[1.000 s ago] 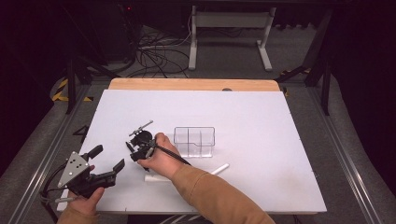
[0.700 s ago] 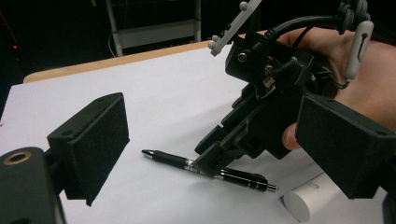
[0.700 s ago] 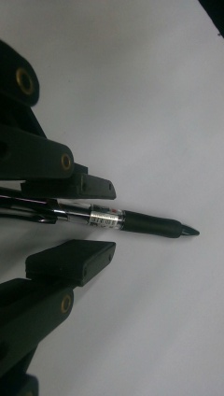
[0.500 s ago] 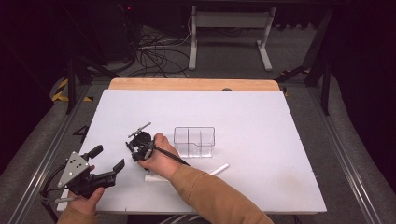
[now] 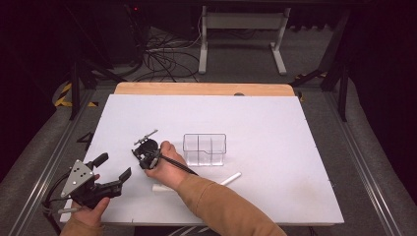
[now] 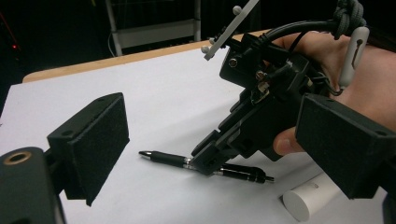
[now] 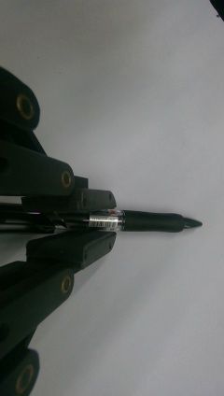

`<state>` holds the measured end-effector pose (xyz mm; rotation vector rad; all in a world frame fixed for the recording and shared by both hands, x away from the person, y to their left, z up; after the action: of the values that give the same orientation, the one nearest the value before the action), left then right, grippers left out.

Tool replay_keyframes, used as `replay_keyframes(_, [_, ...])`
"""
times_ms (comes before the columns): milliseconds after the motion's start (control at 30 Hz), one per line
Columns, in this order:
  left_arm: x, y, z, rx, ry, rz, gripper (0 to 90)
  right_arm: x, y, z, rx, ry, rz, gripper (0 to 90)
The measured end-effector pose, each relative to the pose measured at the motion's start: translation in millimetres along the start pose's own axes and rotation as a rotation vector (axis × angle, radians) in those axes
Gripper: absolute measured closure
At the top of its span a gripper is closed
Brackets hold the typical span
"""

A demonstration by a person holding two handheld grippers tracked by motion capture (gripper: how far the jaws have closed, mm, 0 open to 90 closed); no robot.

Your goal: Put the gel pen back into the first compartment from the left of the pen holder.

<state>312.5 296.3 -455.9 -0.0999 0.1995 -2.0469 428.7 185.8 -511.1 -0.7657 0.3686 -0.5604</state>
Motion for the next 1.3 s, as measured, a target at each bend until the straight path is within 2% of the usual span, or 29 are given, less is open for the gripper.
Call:
replay_keyframes(267, [-0.4, -0.2, 0.0, 0.004, -0.001, 0.001, 10.5, 0.3, 0.0, 1.2, -0.01, 0.021, 0.008, 80.1])
replay_keyframes(533, [-1.0, -0.5, -0.1, 0.005, -0.006, 0.001, 10.5, 1.3, -2.8, 2.4, -0.022, 0.014, 0.034, 80.2])
replay_keyframes(767, [-1.0, -0.8, 0.2, 0.005, -0.002, 0.001, 10.5, 1.8, -8.4, 5.0, -0.008, 0.003, 0.041, 80.3])
replay_keyframes(1033, [-1.3, -0.3, -0.2, 0.006, -0.004, 0.002, 10.5, 5.1, -29.5, 16.6, 0.069, 0.018, 0.063, 80.2])
replay_keyframes(1300, [-0.5, 0.0, -0.1, 0.004, -0.004, 0.003, 10.5, 6.0, -54.5, 26.5, 0.159, 0.013, 0.081, 80.2])
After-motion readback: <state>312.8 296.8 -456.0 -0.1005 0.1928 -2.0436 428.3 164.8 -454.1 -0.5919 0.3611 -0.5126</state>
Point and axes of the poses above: each handheld gripper's, and its own axes: y roughly forward along the jaws, z roughly out of its top, x roughly to its right, the point moved 5 cm from there along y, roughly forward along the jaws, and after that the axes turned 4 degrees about x, right-handed, at the moved point
